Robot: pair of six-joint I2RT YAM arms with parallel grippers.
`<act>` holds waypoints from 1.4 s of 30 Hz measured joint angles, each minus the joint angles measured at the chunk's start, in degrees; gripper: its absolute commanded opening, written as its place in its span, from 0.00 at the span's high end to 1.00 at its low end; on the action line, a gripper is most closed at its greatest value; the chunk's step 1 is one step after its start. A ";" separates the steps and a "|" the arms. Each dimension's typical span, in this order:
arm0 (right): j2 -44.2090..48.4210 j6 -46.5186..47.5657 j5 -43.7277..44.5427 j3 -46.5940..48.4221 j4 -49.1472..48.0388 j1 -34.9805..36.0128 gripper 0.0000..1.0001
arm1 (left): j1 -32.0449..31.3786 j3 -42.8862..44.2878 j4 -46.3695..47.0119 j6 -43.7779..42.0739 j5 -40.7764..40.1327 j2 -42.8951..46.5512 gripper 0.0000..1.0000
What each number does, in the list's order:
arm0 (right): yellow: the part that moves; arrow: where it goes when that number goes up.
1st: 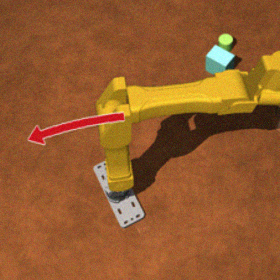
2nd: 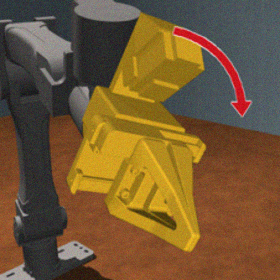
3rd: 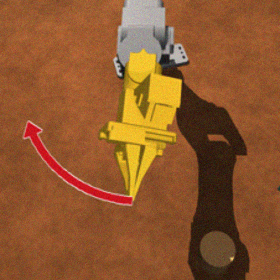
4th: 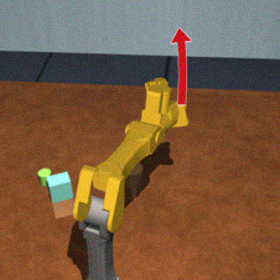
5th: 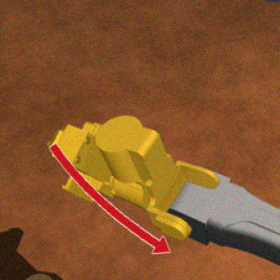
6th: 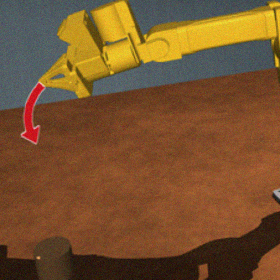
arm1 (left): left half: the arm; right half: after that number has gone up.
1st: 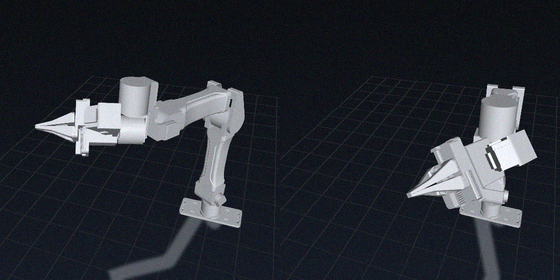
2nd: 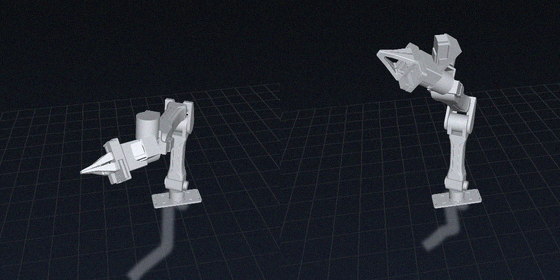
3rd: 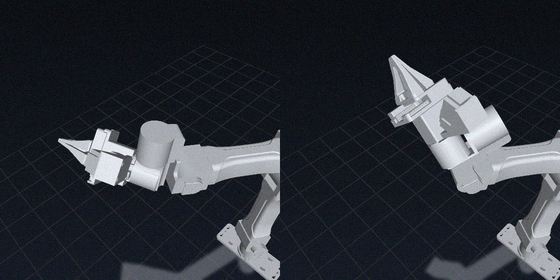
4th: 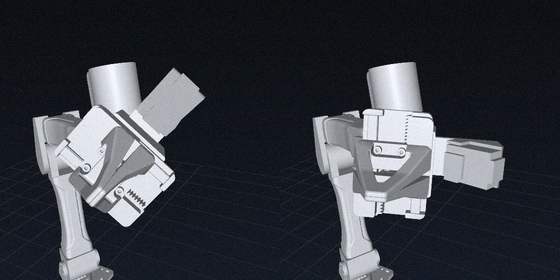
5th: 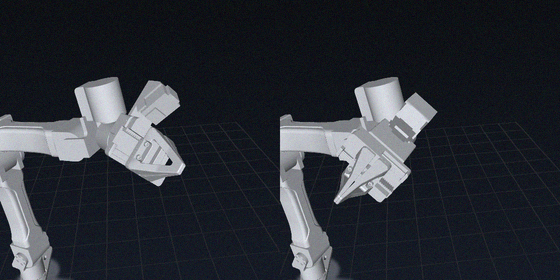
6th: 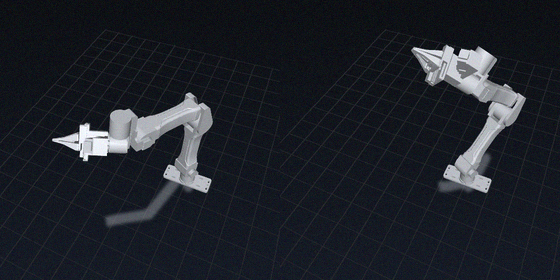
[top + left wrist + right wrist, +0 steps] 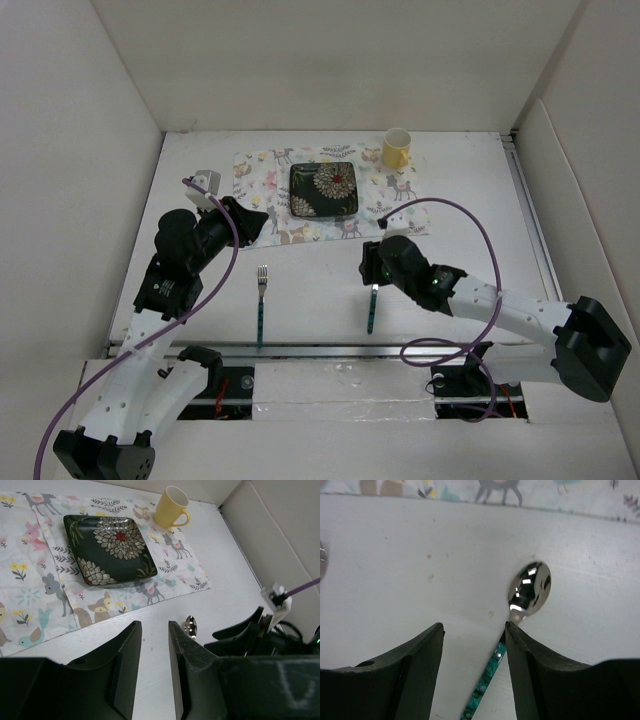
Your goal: Set the dinner table for one person
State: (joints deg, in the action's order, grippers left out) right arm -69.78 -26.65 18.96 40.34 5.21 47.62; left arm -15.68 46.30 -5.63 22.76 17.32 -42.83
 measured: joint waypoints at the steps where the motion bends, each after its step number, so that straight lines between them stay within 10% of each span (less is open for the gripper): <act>1: 0.04 -1.90 1.70 -1.22 1.42 2.45 0.41 | 0.00 0.00 0.07 0.00 0.07 0.15 0.74; 21: -11.93 -30.14 18.80 -1.46 16.85 19.28 0.55 | 0.00 -0.59 0.20 0.02 0.74 0.70 0.74; 26: -14.36 -30.67 19.02 -1.86 14.27 18.95 0.63 | 0.00 -0.59 0.20 0.04 1.22 0.70 0.74; 30: -15.43 -31.89 20.37 -1.92 11.15 18.71 0.98 | 0.00 -0.59 0.20 0.02 1.38 0.68 0.74; 42: -5.90 -21.14 21.70 -0.20 13.07 11.69 1.00 | 0.00 -0.59 0.22 0.04 1.75 0.61 0.74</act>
State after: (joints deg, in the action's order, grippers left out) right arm -75.68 -47.79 40.66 40.14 18.28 59.31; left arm -15.68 45.71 -5.41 22.81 19.07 -42.22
